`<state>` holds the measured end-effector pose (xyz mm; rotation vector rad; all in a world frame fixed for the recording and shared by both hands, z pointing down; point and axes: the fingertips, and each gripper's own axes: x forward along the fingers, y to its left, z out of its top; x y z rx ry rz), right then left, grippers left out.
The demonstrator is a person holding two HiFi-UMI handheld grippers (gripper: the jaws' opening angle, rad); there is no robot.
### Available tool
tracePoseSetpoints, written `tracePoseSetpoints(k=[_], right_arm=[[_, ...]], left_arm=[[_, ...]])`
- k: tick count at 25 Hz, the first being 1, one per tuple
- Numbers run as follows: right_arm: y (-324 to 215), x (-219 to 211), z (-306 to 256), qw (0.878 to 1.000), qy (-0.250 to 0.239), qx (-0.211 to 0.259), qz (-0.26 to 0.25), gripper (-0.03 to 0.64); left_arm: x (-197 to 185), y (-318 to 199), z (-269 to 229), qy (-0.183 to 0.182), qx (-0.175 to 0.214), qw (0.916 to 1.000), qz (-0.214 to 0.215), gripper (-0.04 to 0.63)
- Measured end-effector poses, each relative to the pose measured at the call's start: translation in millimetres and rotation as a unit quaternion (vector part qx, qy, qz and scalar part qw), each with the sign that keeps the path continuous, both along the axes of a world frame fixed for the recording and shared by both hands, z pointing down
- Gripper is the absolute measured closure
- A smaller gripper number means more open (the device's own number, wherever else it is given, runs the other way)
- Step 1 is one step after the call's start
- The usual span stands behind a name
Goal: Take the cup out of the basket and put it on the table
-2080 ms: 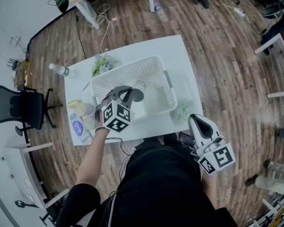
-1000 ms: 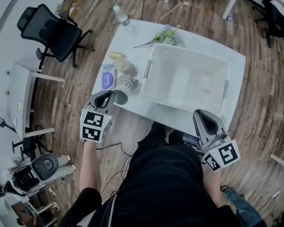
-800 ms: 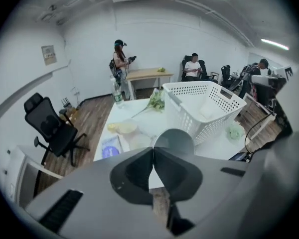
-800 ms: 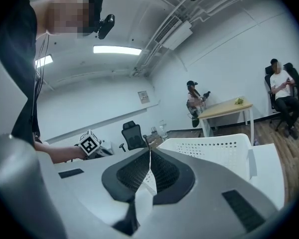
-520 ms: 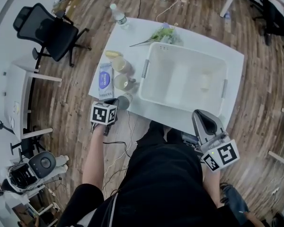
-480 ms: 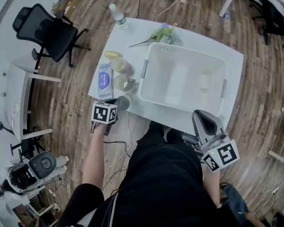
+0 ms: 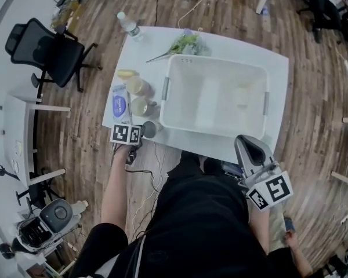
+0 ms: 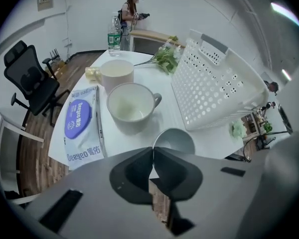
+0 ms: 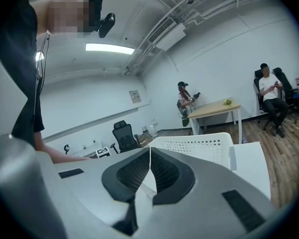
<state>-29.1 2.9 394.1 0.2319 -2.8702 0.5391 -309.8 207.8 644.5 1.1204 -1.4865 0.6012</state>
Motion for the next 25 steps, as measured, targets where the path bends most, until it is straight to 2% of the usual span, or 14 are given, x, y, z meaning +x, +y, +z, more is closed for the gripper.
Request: tracePoseSetpoints(k=[10,15,20,25], right_arm=[[-6.9,9.7,3.0,1.0,-0.001,-0.003,0.011,0.591],[-6.8,8.3,2.3,1.0,-0.004,-0.002,0.011,0.591],[-8.7,9.3,-0.6,1.0,-0.007,0.0,0.015,0.591],[-9.2,9.2,-3.2,1.0,-0.01,0.004,0.02,0.591]], left_arm=[[9.8,-15.1,-4.4,0.0,0.019,0.9995,0.027,0.575],[8.4,-17.2,-18.0,-0.001,0.043,0.9989,0.021,0.489],[0.0,-20.7,-65.1,-0.05,0.084,0.9951,0.017,0.485],[4.1,-47.7,-133.1,-0.1,0.161,0.9811,0.042,0.497]])
